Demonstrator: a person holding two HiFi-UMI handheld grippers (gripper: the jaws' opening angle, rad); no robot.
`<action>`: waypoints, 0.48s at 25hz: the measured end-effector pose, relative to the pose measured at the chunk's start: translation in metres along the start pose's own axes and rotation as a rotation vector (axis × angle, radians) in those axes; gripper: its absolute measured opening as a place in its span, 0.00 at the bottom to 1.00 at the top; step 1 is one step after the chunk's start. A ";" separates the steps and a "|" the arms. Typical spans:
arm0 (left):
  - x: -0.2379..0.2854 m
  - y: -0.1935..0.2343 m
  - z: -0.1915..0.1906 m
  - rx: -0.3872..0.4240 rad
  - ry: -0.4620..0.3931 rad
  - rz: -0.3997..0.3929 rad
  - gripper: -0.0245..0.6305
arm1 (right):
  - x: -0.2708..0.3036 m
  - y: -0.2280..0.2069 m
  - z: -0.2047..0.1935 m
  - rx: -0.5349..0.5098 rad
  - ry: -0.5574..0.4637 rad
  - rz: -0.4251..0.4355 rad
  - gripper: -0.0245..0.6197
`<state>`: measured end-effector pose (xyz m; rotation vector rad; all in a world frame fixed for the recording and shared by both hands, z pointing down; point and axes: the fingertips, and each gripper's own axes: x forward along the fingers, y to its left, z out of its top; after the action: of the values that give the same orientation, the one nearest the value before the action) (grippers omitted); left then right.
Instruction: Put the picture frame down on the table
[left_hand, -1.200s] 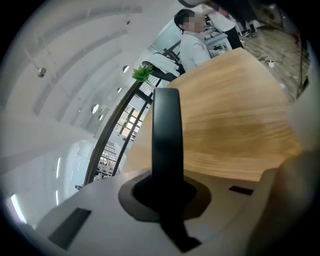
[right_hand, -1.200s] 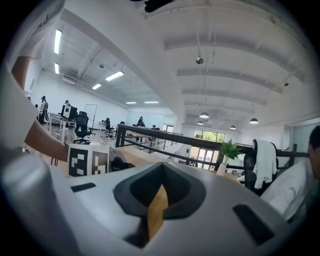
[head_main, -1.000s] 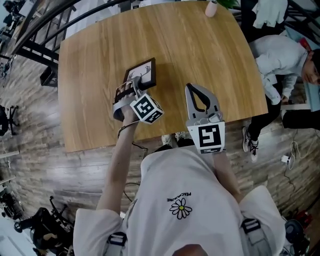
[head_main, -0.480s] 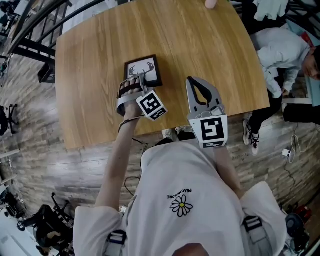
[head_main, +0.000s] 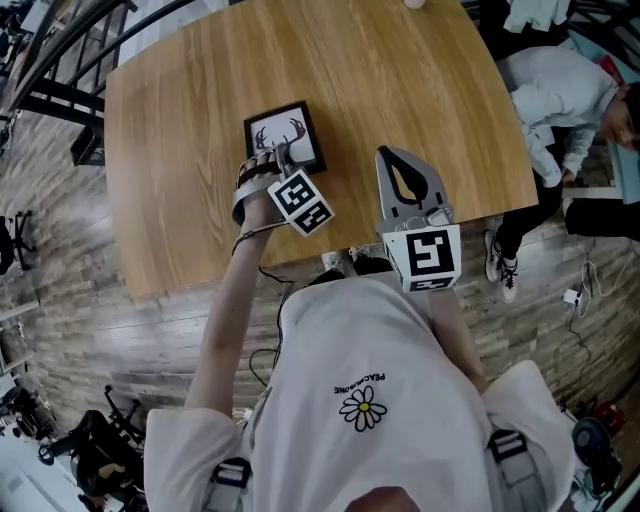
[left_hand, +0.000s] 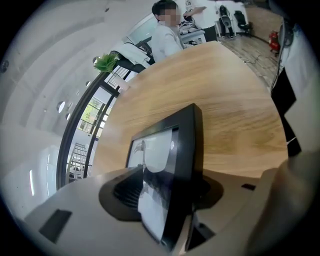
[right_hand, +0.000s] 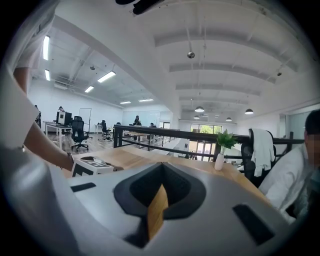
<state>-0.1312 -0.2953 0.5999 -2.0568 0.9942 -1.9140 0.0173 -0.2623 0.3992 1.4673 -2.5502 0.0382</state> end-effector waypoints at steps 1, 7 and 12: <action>0.000 -0.003 0.000 0.002 0.000 -0.016 0.41 | -0.001 0.000 0.000 0.003 0.000 0.000 0.04; 0.002 -0.018 -0.001 -0.030 -0.014 -0.124 0.48 | -0.007 0.000 -0.003 0.007 0.007 0.000 0.04; 0.002 -0.021 0.000 -0.037 -0.010 -0.138 0.50 | -0.012 0.000 -0.007 0.012 0.015 0.001 0.04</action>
<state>-0.1238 -0.2806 0.6131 -2.2076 0.9141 -1.9617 0.0241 -0.2511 0.4039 1.4647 -2.5429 0.0651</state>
